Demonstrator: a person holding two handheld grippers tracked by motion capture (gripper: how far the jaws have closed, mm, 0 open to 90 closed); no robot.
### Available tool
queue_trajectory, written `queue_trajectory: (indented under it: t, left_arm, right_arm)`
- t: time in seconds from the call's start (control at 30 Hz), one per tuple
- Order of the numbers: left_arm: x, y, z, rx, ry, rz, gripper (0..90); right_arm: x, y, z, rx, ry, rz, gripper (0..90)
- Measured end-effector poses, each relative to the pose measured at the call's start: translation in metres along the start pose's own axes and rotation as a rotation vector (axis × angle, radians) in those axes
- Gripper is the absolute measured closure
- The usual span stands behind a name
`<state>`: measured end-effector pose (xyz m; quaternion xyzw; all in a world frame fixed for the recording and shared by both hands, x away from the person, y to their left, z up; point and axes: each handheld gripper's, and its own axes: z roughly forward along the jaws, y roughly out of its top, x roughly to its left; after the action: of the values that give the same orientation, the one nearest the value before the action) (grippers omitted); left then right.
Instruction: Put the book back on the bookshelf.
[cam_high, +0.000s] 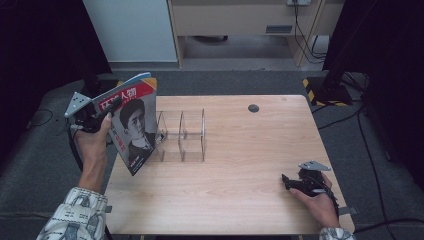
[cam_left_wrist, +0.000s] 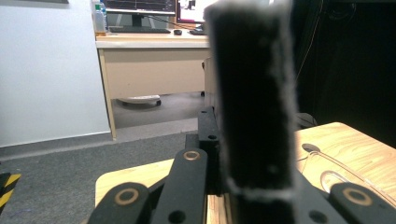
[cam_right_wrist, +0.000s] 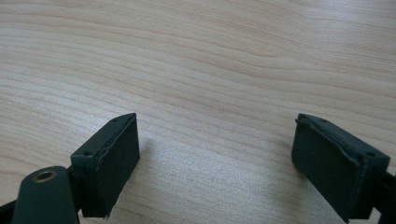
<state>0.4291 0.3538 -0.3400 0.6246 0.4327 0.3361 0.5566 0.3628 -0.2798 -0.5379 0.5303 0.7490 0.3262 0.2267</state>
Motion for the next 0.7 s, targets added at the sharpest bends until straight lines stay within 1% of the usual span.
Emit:
queue_trajectory:
  t: [0.23,0.33,0.53,0.6,0.7]
  left_arm:
    - [-0.004,-0.001,0.006,0.007,0.014,0.027,86.6]
    - [-0.004,-0.002,0.007,0.005,0.015,0.028,86.6]
    - [-0.003,-0.006,0.008,-0.013,0.004,0.013,86.6]
    - [-0.003,-0.008,0.009,-0.022,-0.003,-0.001,86.7]
    - [-0.003,-0.011,0.01,-0.027,-0.007,-0.004,86.7]
  right_arm:
    - [0.0,0.0,0.0,0.0,0.002,0.0,15.4]
    - [0.0,0.0,0.0,0.0,0.002,-0.002,15.4]
    - [0.0,0.0,0.0,-0.002,0.002,-0.003,15.4]
    - [0.0,0.0,0.0,-0.002,0.002,-0.002,15.4]
    - [0.0,-0.001,0.0,-0.003,0.001,-0.002,15.4]
